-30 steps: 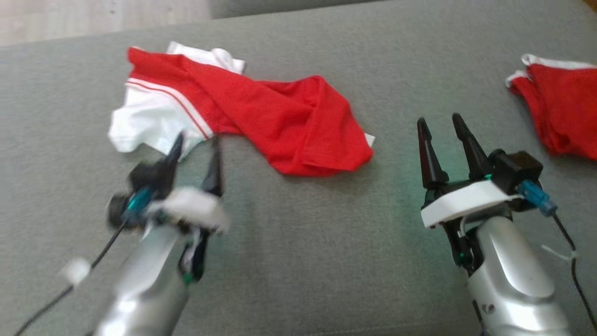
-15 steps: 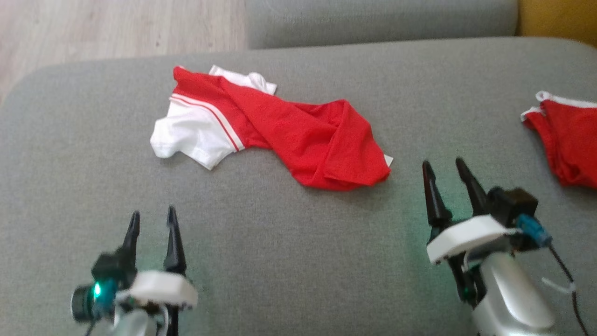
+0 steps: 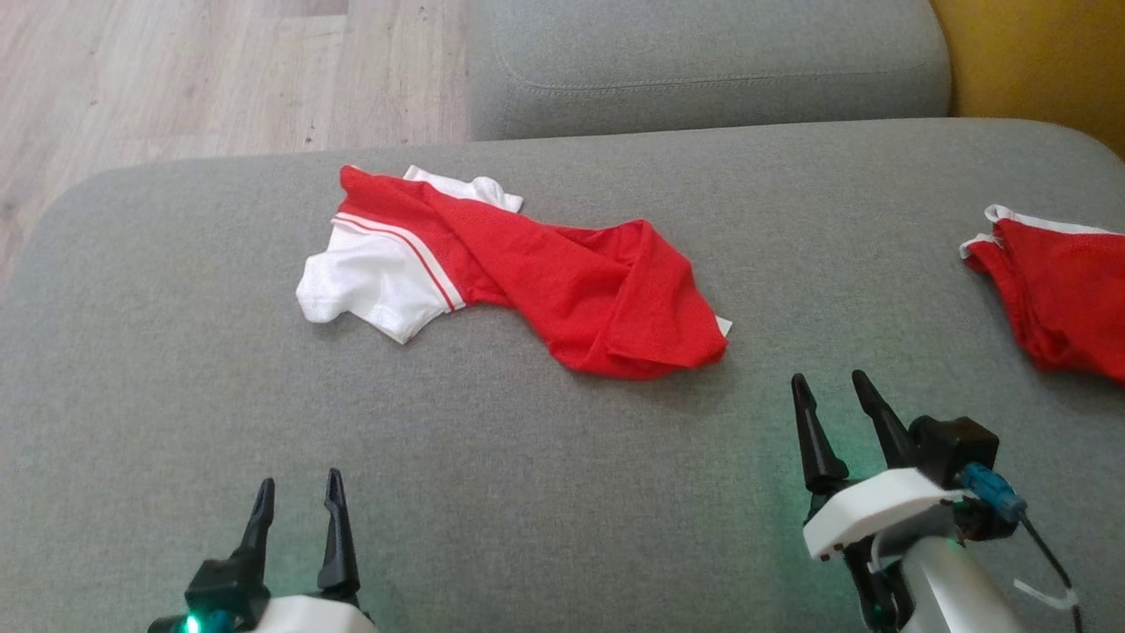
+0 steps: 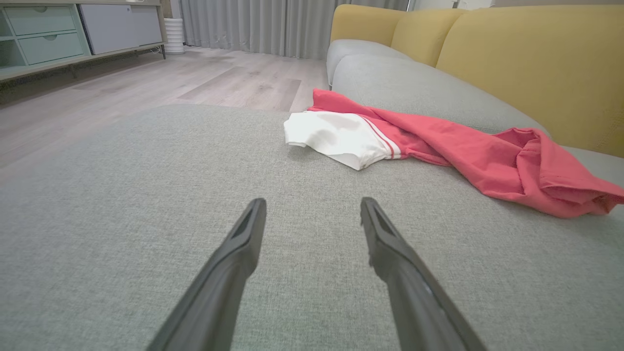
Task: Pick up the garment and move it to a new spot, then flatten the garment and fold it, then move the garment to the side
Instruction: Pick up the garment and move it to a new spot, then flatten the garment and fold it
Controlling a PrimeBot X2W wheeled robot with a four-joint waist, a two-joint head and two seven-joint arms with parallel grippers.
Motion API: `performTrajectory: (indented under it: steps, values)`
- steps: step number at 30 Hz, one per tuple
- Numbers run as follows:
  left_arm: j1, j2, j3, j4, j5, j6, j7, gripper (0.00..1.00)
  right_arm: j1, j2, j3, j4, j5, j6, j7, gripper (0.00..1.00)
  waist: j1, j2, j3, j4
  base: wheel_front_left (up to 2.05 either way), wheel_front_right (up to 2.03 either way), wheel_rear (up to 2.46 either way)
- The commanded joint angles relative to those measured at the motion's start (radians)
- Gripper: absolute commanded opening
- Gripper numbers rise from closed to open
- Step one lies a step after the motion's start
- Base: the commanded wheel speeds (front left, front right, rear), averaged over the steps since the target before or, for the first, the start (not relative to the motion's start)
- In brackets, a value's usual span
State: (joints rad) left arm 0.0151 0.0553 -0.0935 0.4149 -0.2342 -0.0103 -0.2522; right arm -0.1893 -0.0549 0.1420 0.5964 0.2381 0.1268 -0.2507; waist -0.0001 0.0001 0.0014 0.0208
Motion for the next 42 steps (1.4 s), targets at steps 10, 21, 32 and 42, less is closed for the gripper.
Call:
performTrajectory:
  steps: [10,21,32,42]
  values:
    - [-0.05,-0.005,0.029,-0.026,0.014,-0.022,-0.009,1.0,-0.046,0.005,0.039,-0.022,0.006,0.004,-0.011,1.0,0.0001,-0.0001,0.014,0.035,0.0,0.0,0.0]
    - [-0.243,-0.005,0.015,0.07,-0.021,-0.046,-0.01,1.0,-0.098,0.005,0.057,-0.058,0.006,0.004,-0.011,1.0,0.0001,-0.0001,0.104,0.017,0.0,0.0,0.0]
    - [-0.685,0.174,-0.064,0.392,-0.063,-0.119,0.166,1.0,-0.17,0.005,0.067,-0.122,0.026,0.004,-0.011,1.0,0.0001,-0.0001,0.243,-0.058,0.0,0.0,0.0]
    - [-0.823,0.361,-0.256,0.454,-0.279,-0.12,0.305,1.0,-0.201,0.005,0.075,-0.158,0.047,0.004,-0.011,1.0,0.0001,-0.0001,0.334,-0.096,0.0,0.0,0.0]
